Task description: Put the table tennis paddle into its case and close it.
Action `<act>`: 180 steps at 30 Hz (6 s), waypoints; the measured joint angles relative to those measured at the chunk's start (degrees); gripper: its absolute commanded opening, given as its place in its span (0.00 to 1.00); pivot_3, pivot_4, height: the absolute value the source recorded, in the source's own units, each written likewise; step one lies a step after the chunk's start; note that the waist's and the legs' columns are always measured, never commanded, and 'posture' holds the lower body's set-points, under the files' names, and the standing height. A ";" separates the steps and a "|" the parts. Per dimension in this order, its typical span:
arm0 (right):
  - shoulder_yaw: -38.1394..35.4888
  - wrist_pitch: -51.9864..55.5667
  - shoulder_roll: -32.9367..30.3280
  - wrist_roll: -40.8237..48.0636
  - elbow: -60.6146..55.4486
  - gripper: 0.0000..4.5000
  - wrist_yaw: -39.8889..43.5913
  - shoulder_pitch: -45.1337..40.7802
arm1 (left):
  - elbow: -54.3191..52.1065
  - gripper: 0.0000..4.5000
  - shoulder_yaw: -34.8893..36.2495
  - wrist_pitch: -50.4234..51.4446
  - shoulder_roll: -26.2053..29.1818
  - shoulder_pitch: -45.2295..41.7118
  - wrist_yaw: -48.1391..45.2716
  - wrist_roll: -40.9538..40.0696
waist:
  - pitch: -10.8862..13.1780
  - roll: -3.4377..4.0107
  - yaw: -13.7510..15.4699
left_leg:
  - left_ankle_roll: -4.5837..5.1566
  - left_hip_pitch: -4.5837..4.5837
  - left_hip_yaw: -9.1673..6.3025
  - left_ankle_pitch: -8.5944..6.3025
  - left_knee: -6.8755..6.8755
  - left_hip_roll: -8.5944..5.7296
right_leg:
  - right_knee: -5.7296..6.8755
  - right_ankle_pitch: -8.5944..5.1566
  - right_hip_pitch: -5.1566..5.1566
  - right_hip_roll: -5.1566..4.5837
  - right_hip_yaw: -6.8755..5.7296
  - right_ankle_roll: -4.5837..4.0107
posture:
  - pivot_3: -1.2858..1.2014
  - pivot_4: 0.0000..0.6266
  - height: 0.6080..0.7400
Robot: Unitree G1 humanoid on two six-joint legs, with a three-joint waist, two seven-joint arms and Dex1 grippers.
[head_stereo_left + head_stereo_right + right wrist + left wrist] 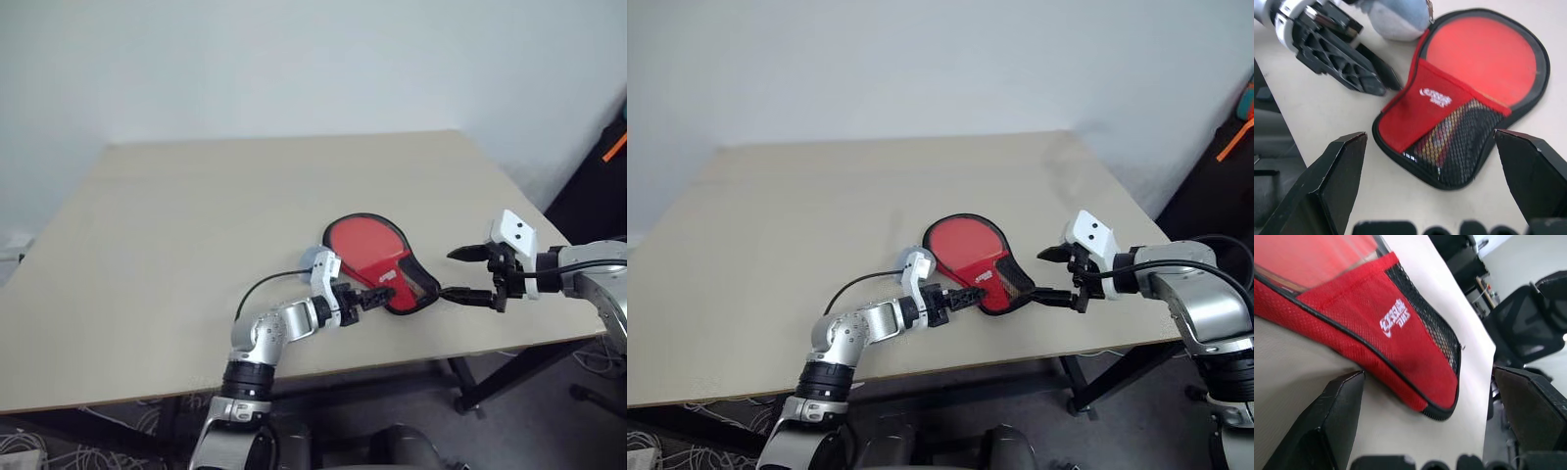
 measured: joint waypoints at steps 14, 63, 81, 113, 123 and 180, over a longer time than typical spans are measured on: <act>0.11 1.38 1.34 0.61 -1.69 1.00 -1.52 0.18 | 11.42 0.99 8.02 -0.84 -5.60 -7.78 7.99 -1.97 | 0.00 0.00 -0.11 | 0.15 0.04 -0.54 -0.01 0.15 -0.21 | -0.09 -0.01 0.50 -0.42 -0.75 0.08 | 0.52 0.00 0.74; 0.41 2.18 3.76 0.62 -2.96 1.00 -4.14 -0.30 | 5.40 0.01 14.30 21.61 -1.48 -12.09 33.70 -12.13 | -0.10 -0.19 -0.74 | -0.20 -0.21 -0.55 0.14 -0.17 -0.21 | -0.09 -0.09 0.22 -0.54 -0.84 0.29 | 0.52 0.00 0.74; 1.95 2.13 4.82 0.55 -2.79 1.00 -4.71 -1.02 | -14.07 0.01 19.16 36.04 -2.33 -2.79 45.47 -26.51 | 0.03 -0.36 -0.58 | -0.38 -0.88 -0.59 0.30 -0.18 -0.63 | 0.03 -0.19 -0.40 -0.71 -0.68 0.49 | 0.52 0.00 0.74; 2.71 1.78 5.93 0.41 -2.25 1.00 -4.78 -1.61 | -30.47 0.01 -14.37 7.61 40.46 13.73 51.99 -74.63 | 0.03 -0.28 -0.51 | -0.41 -0.78 -0.58 0.38 -0.19 -0.72 | 0.11 -0.19 -0.33 -0.71 -0.59 0.41 | 0.52 0.00 0.74; 3.00 1.78 6.62 0.39 -2.08 1.00 -4.79 -1.65 | -30.67 0.01 -16.84 6.33 43.88 12.02 49.63 -74.66 | 0.04 -0.26 -0.49 | -0.40 -0.79 -0.58 0.39 -0.19 -0.73 | 0.11 -0.19 -0.33 -0.71 -0.59 0.40 | 0.52 0.00 0.74; 5.40 9.06 22.28 1.01 0.40 1.00 -16.44 -8.35 | -12.47 1.00 0.49 -39.77 48.53 19.24 -29.60 6.96 | 0.21 -0.03 -0.61 | -0.54 -0.77 -0.34 0.67 -0.70 -0.66 | 0.10 -0.16 -0.65 -0.65 -0.54 0.42 | 0.52 0.00 0.74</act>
